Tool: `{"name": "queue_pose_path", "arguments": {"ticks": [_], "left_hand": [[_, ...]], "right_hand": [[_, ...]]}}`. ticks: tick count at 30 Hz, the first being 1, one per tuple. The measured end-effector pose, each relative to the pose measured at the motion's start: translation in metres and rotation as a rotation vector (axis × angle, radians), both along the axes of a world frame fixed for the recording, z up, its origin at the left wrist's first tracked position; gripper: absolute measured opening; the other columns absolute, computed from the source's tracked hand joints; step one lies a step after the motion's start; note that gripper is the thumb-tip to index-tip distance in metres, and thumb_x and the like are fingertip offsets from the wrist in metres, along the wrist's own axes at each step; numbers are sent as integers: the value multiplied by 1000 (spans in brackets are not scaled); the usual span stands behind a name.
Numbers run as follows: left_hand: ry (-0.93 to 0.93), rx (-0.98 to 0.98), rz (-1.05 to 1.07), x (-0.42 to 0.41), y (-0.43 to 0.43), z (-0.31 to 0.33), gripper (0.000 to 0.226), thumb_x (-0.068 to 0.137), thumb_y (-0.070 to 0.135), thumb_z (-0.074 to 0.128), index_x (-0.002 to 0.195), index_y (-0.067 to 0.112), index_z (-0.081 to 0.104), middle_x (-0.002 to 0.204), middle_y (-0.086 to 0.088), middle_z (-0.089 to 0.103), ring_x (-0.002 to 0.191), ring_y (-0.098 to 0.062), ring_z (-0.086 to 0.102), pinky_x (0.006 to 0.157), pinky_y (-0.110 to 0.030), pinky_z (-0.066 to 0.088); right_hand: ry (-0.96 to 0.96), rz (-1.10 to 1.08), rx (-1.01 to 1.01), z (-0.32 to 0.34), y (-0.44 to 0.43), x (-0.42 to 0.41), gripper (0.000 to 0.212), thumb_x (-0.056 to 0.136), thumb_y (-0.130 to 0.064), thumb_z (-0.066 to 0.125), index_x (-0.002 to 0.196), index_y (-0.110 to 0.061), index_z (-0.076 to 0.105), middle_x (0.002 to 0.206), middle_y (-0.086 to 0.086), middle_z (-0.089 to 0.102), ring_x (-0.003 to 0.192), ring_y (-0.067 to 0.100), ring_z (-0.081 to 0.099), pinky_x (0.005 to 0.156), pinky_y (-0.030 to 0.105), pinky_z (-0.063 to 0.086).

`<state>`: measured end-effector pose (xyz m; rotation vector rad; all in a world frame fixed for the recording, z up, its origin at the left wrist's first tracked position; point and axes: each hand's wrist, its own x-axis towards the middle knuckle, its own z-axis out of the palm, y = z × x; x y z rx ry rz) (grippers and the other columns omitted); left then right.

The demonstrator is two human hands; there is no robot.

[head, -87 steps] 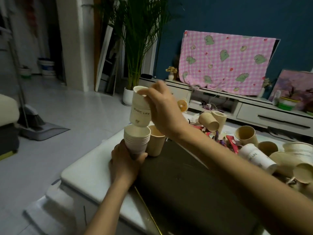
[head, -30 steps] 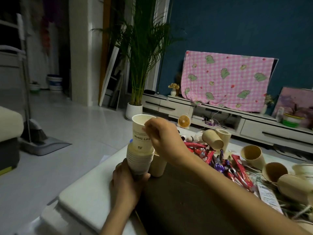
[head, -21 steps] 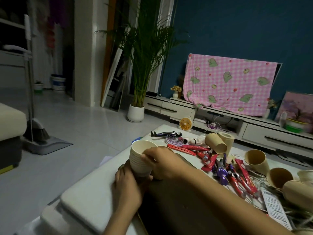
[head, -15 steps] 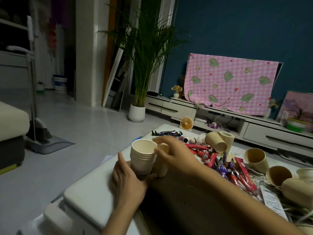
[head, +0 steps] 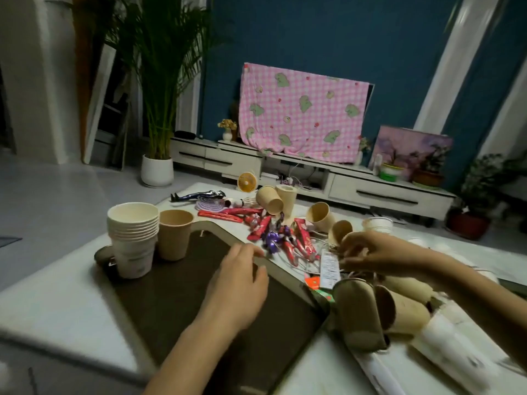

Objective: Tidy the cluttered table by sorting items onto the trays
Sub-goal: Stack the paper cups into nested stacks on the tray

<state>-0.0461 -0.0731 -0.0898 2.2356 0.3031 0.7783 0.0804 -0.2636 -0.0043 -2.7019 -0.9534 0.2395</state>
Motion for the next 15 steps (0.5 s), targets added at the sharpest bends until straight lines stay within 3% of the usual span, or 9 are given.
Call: {"name": "queue_pose_path", "arguments": {"ticks": [4,8,11,15], "left_hand": [[203,-8,-122,10,-20,-16,25,95,28,47,119,26,49,116,10,49,102,-4,50,89,-24,45],[249,-32,-109,14,-13,-25,22,95,25,47,116,26,51,114,10,51,95,0,49,78,-16,43],[217,-85,-81,18,-7,-25,18,95,22,48,111,26,54,112,9,55,89,1,50,69,-12,38],[161,-112,-56,20,1,-24,17,95,22,48,108,27,56,106,10,56,88,2,51,66,-11,39]], "right_hand": [[39,23,-68,-16,-31,-8,46,85,-32,65,125,-23,46,110,-11,48,76,-3,50,53,2,39],[-131,88,-143,-34,-32,-2,45,85,-35,64,126,-23,50,121,-7,53,95,2,46,72,12,38],[-119,81,-78,-39,-24,5,34,85,-34,65,114,-17,61,94,-10,58,83,5,53,60,8,41],[186,11,243,-17,-12,11,15,81,-28,69,84,-13,69,65,-5,59,54,3,56,46,15,42]]}}
